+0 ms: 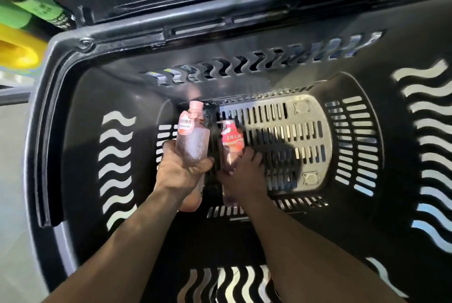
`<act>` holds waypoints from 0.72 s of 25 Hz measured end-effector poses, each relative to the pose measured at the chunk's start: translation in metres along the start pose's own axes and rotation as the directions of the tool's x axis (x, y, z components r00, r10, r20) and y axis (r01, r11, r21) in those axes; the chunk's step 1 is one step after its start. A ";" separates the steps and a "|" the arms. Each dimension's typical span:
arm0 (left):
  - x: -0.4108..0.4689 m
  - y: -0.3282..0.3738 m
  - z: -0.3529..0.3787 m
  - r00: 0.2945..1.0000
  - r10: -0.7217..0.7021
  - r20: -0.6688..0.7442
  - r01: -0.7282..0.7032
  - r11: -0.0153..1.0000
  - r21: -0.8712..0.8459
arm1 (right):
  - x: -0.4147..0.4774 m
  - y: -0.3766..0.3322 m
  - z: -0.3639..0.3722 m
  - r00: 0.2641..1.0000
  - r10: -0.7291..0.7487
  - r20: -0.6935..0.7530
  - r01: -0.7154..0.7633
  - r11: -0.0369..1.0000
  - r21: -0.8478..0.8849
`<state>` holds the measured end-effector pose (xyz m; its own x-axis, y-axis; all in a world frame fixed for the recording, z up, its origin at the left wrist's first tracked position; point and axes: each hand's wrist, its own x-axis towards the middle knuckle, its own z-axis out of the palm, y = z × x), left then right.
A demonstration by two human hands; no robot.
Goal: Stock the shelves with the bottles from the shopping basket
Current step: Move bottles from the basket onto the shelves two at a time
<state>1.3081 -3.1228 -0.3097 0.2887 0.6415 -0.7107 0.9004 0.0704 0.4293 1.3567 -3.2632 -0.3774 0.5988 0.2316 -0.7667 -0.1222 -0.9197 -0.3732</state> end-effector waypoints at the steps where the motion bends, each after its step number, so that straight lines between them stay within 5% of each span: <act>1: -0.002 0.004 -0.002 1.000 -0.013 0.010 0.013 1.000 0.001 | -0.001 0.002 -0.006 1.000 -0.007 -0.004 0.007 1.000 0.018; 11: -0.082 0.073 -0.058 0.979 -0.016 0.205 0.048 0.987 -0.155 | -0.103 -0.038 -0.142 1.000 -0.001 -0.018 0.004 0.988 0.155; 18: -0.232 0.167 -0.156 0.941 0.240 0.238 -0.151 0.928 -0.341 | -0.269 -0.111 -0.267 0.992 -0.011 -0.126 0.057 0.930 0.363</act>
<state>1.3403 -3.1404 0.0137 0.5653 0.4391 -0.6983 0.6813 0.2287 0.6954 1.4205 -3.3083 0.0100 0.6950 0.2002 -0.6906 -0.3671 -0.7271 -0.5802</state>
